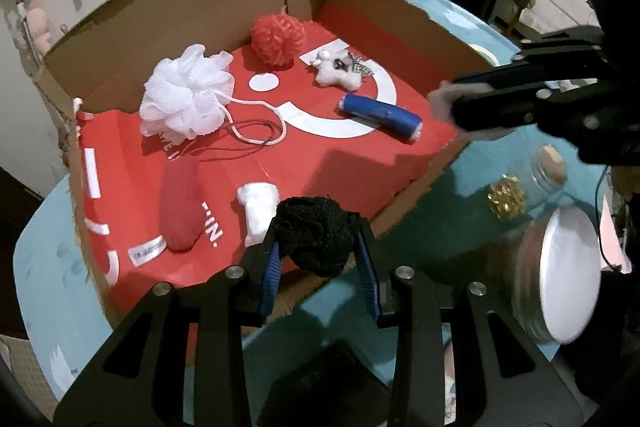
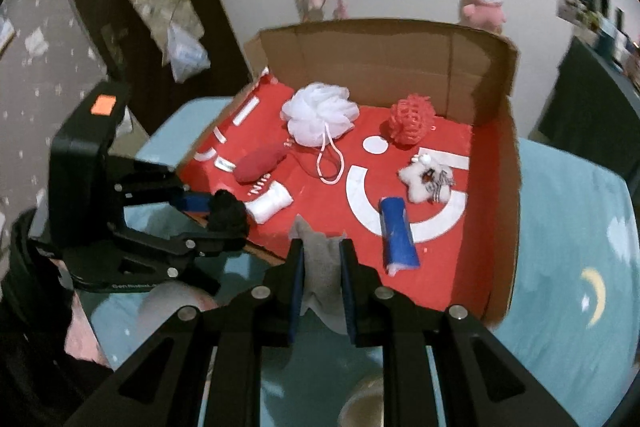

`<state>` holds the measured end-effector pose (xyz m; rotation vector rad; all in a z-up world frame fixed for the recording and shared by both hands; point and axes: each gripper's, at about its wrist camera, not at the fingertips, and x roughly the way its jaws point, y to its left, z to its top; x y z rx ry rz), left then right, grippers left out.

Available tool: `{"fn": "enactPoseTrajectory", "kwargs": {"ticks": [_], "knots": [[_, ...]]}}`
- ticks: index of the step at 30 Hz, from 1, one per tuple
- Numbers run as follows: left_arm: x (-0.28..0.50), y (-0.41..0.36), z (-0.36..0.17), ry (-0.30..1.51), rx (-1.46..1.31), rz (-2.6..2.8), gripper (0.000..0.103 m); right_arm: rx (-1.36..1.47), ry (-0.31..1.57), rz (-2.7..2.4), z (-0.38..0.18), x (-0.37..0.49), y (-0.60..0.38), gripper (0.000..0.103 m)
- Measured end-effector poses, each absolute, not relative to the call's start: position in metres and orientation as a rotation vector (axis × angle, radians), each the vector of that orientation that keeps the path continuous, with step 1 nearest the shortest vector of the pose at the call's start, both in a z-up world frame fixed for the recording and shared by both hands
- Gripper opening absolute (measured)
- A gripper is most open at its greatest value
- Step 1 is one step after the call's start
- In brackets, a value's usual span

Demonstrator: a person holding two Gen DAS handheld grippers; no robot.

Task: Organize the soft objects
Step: 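Carry the black ball and white cloth up and over into the box, then lower both items onto the box floor and open both tools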

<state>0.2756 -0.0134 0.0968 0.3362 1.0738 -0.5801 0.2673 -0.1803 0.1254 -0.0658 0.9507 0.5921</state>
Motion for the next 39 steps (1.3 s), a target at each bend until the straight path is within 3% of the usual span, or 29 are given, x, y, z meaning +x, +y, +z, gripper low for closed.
{"fn": "enactPoseTrajectory", "kwargs": {"ticks": [14,39], "knots": [[0.339,-0.017,0.064,1.208,0.305,-0.587,0.033,-0.355,1.144,0.707,0.079,0.346,-0.125,0.019],[0.344,-0.037,0.057,1.256,0.321,-0.730,0.037,-0.391,1.230,0.789,0.050,0.362,-0.126,0.021]]}}
